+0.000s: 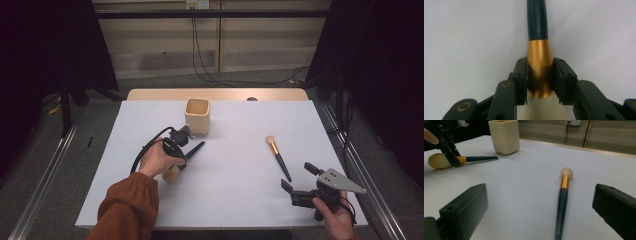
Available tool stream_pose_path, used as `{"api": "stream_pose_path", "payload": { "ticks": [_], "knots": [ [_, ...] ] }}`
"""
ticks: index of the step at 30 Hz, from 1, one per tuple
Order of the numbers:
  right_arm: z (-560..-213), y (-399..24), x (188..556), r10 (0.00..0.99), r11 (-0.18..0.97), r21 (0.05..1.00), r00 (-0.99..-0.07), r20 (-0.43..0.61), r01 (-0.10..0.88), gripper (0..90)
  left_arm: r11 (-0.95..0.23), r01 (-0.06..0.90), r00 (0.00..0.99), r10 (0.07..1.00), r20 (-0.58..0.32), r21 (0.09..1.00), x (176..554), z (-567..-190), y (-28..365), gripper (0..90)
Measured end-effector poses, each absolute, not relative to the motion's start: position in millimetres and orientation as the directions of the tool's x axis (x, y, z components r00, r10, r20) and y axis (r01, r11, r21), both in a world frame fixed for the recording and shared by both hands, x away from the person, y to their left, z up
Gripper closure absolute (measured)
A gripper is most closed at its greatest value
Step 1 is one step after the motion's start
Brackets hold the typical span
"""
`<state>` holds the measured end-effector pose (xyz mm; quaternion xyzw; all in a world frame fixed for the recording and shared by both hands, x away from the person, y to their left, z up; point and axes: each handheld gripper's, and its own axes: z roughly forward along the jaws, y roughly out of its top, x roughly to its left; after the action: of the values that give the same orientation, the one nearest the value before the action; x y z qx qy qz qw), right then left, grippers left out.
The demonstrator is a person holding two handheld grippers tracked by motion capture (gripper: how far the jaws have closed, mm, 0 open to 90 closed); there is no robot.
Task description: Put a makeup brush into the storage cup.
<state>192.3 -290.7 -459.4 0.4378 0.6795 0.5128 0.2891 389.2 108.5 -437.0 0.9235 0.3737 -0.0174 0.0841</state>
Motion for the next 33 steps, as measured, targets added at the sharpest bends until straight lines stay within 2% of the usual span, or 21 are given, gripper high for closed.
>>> {"api": "stream_pose_path", "payload": {
  "ticks": [14,33],
  "knots": [
    [-459,-291,192,0.892,0.089,0.951,-0.449,0.057,0.297,0.2,-0.675,0.69,0.719,0.679,-0.147,0.26,385,-428,120,65.9],
    [-459,-291,193,0.895,0.088,0.951,-0.443,0.055,0.296,0.2,-0.586,0.654,0.73,0.656,-0.193,0.479,370,-418,149,65.9]
  ]
}}
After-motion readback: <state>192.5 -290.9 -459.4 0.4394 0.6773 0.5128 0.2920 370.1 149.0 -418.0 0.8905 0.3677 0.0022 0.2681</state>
